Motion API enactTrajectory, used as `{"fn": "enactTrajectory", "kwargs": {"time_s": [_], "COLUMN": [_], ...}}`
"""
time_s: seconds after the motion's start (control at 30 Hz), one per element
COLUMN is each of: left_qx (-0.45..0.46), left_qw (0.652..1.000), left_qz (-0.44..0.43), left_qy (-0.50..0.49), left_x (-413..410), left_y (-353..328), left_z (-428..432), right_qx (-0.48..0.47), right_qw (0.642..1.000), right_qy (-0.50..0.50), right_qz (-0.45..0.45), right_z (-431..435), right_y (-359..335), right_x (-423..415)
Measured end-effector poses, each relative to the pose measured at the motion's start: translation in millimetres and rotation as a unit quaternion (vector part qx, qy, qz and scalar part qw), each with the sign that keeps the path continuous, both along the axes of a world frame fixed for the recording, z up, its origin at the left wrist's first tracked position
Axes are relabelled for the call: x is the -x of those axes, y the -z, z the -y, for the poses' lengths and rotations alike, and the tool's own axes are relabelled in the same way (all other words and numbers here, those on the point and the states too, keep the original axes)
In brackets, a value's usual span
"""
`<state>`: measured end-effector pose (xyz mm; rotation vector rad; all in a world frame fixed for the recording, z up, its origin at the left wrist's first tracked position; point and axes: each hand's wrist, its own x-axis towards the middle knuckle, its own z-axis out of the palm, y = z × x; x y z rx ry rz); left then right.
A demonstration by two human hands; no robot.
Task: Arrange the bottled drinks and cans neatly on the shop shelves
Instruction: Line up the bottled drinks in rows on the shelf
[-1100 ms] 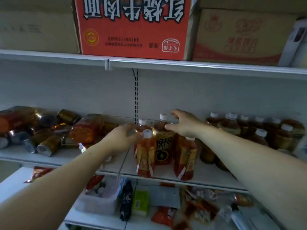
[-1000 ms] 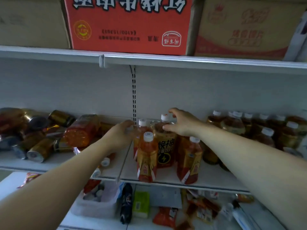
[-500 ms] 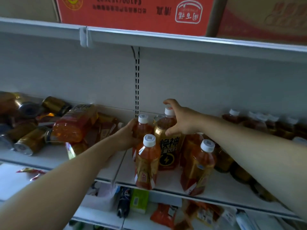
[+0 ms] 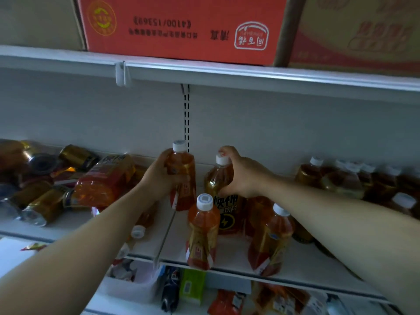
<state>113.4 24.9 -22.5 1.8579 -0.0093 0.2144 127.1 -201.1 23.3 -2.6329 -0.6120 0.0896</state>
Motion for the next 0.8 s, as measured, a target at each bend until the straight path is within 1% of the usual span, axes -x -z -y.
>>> {"fn": "enactTrajectory", "kwargs": {"time_s": [0.13,0.23,0.4,0.6,0.8], "left_qx": [-0.010,-0.013,-0.068,-0.086,-0.112], "left_qw": [0.998,0.993,0.981,0.974,0.959], "left_qz": [0.050,0.107,0.173,0.205,0.253], "left_qy": [0.030,0.039,0.056,0.041,0.060], "left_x": [7,14,32,74,128], "left_y": [-32,-49,-68,-92,-114], "left_z": [0,5,14,41,108], "right_qx": [-0.099,-0.164,-0.240,-0.305,-0.317], "right_qw": [0.994,0.982,0.954,0.920,0.901], "right_qy": [0.021,0.041,0.086,0.084,0.056], "right_qz": [0.039,0.080,0.155,0.230,0.289], "right_z": [-2,-1,14,52,119], "right_y": [-19,-41,-60,-63,-68], "right_x": [13,26,52,101,154]}}
